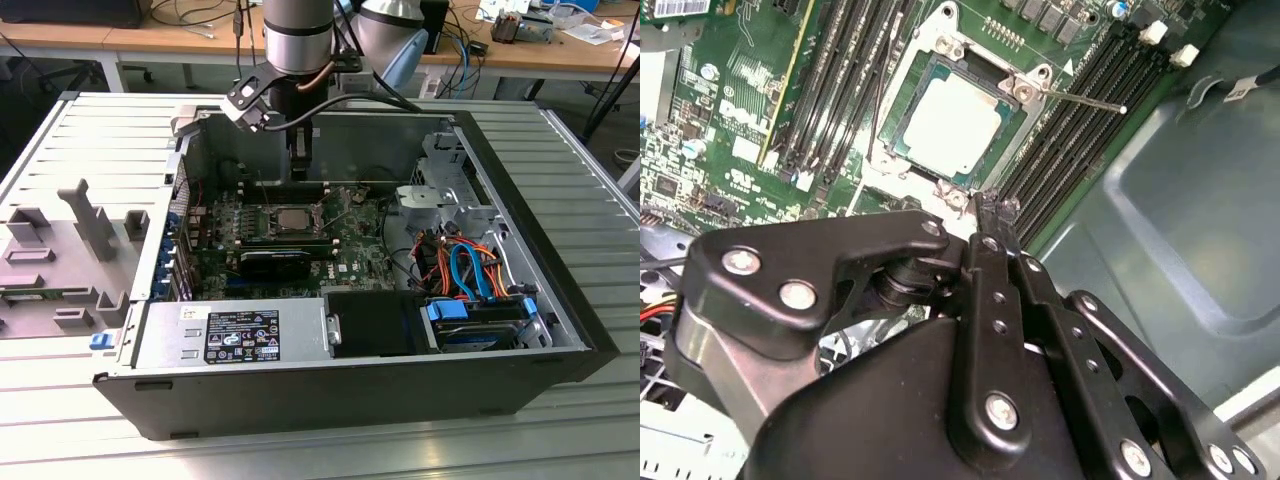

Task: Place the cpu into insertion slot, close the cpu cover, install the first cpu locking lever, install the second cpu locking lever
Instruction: 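Place the cpu into insertion slot, then close the cpu cover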

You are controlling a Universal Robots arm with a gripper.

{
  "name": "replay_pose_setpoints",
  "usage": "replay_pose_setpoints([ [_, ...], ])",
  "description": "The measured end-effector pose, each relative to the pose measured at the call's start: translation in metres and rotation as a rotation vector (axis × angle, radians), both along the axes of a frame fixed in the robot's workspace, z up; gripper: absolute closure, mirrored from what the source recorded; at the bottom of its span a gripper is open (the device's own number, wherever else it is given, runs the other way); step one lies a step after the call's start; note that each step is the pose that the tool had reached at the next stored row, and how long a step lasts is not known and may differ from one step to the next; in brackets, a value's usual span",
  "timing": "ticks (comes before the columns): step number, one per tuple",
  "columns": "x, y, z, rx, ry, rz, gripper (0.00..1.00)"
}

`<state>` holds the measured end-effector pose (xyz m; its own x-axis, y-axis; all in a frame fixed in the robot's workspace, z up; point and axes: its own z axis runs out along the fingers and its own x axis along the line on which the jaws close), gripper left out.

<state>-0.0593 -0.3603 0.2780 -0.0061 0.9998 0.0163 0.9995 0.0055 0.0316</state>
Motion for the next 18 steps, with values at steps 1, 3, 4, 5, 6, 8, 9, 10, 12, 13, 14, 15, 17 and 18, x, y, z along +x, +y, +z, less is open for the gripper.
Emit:
replay_pose_setpoints([
  [1,0.0,0.0,0.0001,0.0,0.0001,0.0,0.89],
  [3,0.0,0.0,0.0001,0.0,0.0,0.0,0.89],
  [4,0.0,0.0,0.0001,0.0,0.0,0.0,0.89],
  [5,0.0,-0.0009,0.0003,-0.0003,0.0002,0.0,0.89],
  [6,0.0,-0.002,0.0002,-0.0001,0.0001,0.0,0.89],
  [8,0.001,-0.0062,0.0001,0.0,0.0001,0.0,0.89],
  [9,0.004,-0.0079,0.0001,0.0,0.0003,0.0,0.89],
  [10,0.008,-0.0092,0.0001,0.0001,0.001,0.0,0.89],
  [12,0.015,-0.0102,0.0002,-0.0001,0.0032,0.0,0.89],
  [13,0.02,-0.0108,0.0002,-0.0001,0.0051,0.0,0.89],
  [14,0.024,-0.0111,0.0001,0.0,0.0064,0.0,0.89],
  [15,0.029,-0.0115,0.0001,0.0,0.0084,0.0,0.89],
  [17,0.036,-0.0119,0.0002,-0.0001,0.011,0.0,0.89],
  [18,0.039,-0.0122,0.0002,-0.0002,0.0126,0.0,0.89],
])
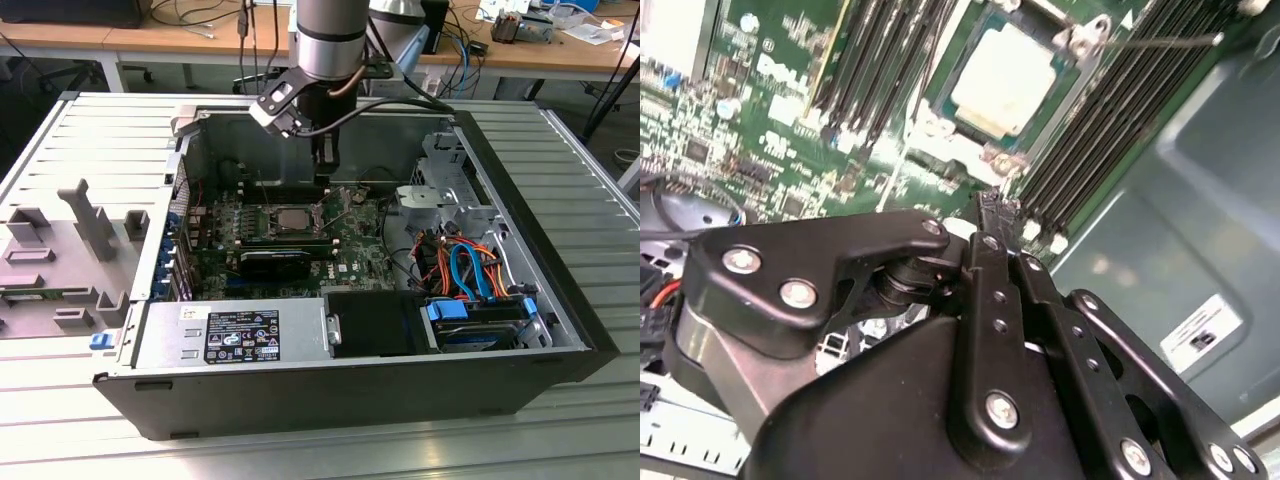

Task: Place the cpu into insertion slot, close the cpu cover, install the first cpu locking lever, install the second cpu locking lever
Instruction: 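Close the cpu cover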

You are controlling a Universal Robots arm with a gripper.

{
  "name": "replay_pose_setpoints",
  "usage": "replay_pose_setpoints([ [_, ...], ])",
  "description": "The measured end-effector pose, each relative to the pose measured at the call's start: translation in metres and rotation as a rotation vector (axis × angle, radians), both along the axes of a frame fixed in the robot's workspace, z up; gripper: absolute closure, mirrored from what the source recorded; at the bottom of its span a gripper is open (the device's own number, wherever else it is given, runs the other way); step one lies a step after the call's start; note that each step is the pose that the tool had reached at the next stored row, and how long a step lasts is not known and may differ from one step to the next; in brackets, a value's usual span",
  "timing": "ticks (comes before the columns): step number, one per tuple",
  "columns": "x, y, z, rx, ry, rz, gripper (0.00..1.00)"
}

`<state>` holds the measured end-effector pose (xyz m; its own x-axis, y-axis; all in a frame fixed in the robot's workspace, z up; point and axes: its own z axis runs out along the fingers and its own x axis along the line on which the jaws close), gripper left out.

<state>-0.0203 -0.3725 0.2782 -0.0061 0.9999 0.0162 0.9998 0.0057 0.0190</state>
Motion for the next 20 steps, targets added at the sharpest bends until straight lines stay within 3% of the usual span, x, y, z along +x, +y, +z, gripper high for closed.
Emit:
replay_pose_setpoints([
  [7,0.024,-0.0066,-0.0007,0.0001,0.0138,0.0,0.89],
  [14,0.054,-0.0072,-0.006,0.0001,0.0339,0.002,0.89],
  [20,0.068,-0.0072,-0.0167,0.0,0.0453,0.003,0.89],
])
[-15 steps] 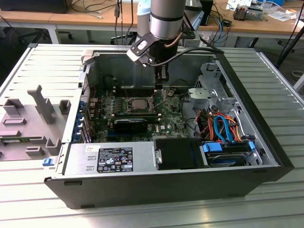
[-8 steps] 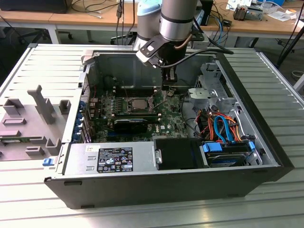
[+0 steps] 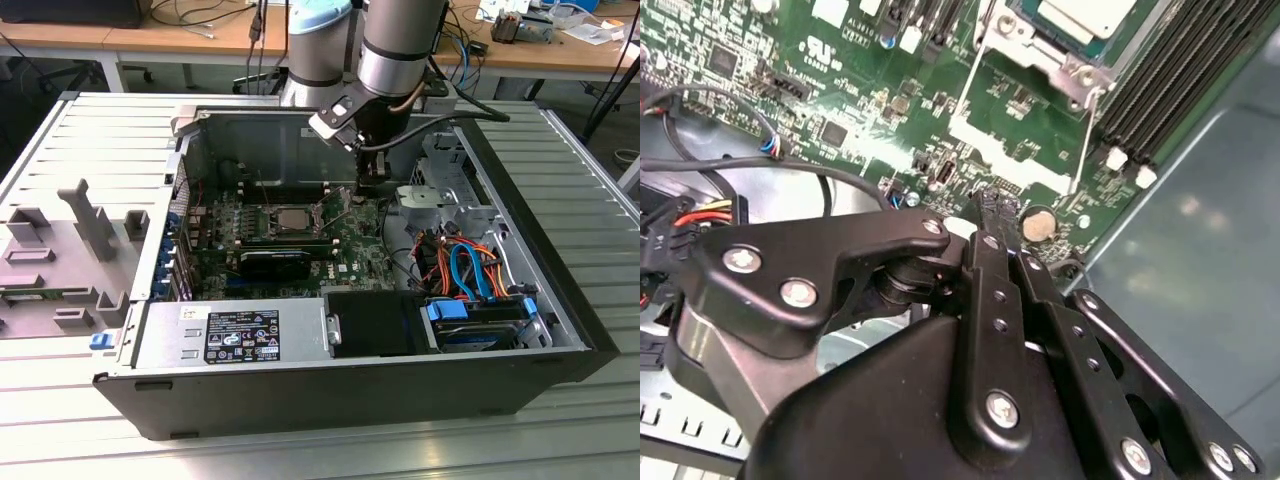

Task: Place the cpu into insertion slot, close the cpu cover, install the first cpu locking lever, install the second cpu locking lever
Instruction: 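Close the cpu cover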

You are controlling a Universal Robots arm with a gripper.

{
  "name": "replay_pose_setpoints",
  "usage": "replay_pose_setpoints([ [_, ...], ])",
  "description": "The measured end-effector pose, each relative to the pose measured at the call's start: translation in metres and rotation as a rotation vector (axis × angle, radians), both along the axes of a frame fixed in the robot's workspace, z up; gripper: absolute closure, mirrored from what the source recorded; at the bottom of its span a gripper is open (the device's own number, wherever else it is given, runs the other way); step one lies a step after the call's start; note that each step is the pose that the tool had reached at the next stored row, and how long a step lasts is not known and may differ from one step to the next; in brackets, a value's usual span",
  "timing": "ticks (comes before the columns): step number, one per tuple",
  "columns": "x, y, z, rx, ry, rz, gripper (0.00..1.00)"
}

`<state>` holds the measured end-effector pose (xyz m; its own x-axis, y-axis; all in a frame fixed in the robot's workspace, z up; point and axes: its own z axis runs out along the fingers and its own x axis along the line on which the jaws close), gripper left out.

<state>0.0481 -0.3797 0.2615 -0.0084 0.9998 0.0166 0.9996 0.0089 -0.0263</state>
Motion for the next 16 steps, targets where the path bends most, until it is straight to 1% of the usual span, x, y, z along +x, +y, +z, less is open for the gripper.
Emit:
replay_pose_setpoints([
  [3,0.001,0.0,-0.0051,0.0,0.0016,0.001,0.89],
  [4,0.001,0.0,-0.0084,0.0,0.0017,0.002,0.89],
  [6,-0.001,0.0,-0.0097,0.0023,0.0017,0.003,0.89],
  [8,-0.006,0.0,-0.0098,0.003,0.0016,0.003,0.89],
  [11,-0.02,0.0,-0.0098,0.0066,0.0007,0.003,0.89],
  [14,-0.032,0.0,-0.0099,0.0107,-0.0005,0.003,0.89],
  [16,-0.041,-0.0001,-0.0098,0.0194,-0.0007,0.003,0.89],
])
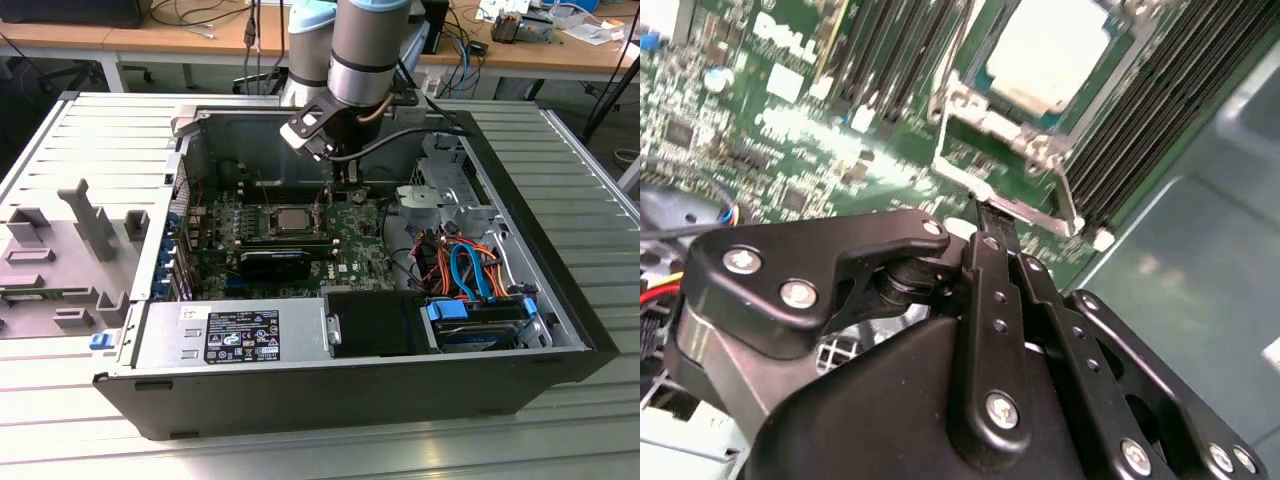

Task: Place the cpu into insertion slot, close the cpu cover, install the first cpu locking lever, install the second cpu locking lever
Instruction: 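Close the cpu cover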

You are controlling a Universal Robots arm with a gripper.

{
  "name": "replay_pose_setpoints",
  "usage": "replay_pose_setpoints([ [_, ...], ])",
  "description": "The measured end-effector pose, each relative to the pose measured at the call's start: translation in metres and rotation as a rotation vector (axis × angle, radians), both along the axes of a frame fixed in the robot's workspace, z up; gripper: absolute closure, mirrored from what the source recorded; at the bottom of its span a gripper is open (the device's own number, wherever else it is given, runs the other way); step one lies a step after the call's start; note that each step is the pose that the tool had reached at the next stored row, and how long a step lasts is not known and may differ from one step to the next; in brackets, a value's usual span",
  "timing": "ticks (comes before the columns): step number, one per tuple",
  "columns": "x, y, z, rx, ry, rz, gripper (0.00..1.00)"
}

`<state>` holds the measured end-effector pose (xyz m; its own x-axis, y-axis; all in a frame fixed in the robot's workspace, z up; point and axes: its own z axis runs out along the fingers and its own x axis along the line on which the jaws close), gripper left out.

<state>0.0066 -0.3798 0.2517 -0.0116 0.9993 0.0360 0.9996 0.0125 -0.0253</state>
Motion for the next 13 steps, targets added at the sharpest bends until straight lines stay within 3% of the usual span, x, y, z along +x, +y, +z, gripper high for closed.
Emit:
replay_pose_setpoints([
  [2,-0.008,-0.0001,-0.0002,0.0161,-0.0001,0.003,0.89],
  [5,-0.019,-0.0001,-0.0021,0.0291,0.0,0.015,0.89],
  [8,-0.025,-0.0001,-0.0058,0.0368,0.0004,0.047,0.89],
  [13,-0.031,-0.0006,-0.0143,0.0415,0.0009,0.083,0.89],
])
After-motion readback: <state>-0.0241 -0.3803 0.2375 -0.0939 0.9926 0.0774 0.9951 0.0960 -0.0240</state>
